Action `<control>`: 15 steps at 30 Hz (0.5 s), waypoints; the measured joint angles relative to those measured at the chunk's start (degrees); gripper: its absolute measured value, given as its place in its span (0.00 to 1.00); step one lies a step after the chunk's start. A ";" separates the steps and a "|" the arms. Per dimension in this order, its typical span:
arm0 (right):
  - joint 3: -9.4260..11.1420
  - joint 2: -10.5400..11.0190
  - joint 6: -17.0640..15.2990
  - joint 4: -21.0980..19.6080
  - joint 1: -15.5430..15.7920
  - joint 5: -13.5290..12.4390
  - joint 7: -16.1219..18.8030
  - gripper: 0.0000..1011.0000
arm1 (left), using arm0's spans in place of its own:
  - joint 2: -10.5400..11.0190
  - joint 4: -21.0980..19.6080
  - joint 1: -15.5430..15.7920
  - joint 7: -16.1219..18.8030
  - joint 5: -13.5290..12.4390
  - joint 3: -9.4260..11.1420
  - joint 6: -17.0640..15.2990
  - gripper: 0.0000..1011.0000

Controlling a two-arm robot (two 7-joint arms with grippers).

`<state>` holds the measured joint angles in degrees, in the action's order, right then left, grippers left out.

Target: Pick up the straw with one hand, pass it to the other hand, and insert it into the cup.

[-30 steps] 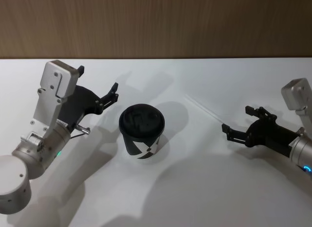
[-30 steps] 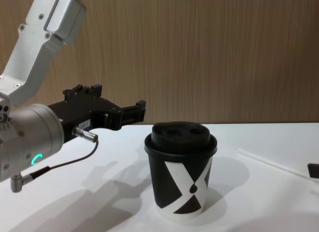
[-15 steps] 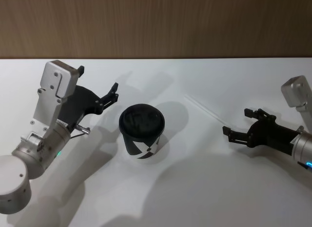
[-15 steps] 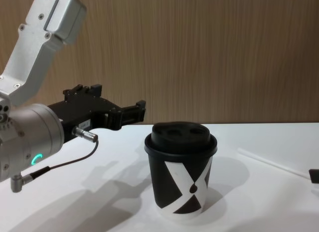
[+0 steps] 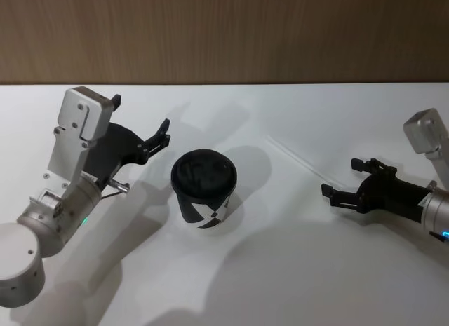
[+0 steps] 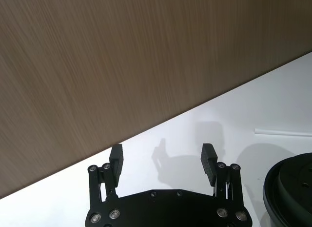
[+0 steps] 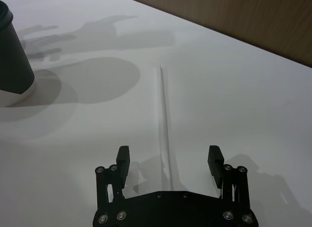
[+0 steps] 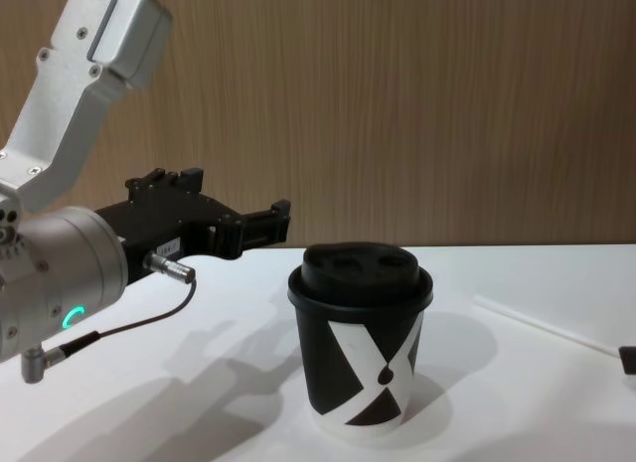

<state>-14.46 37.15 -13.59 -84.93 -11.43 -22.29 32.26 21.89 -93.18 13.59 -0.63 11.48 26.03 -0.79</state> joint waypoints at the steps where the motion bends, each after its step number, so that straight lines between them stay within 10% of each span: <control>1: -0.20 0.03 0.14 0.29 -0.21 0.00 0.15 0.99 | 0.00 0.00 0.00 0.00 -0.01 0.00 0.00 0.99; 15: -1.65 0.09 1.00 2.35 -1.82 -0.13 1.17 0.99 | 0.00 0.00 0.00 0.00 0.00 0.00 0.00 0.99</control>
<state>-16.11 37.24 -12.59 -82.59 -13.24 -22.43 33.43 21.89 -93.17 13.59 -0.63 11.49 26.03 -0.79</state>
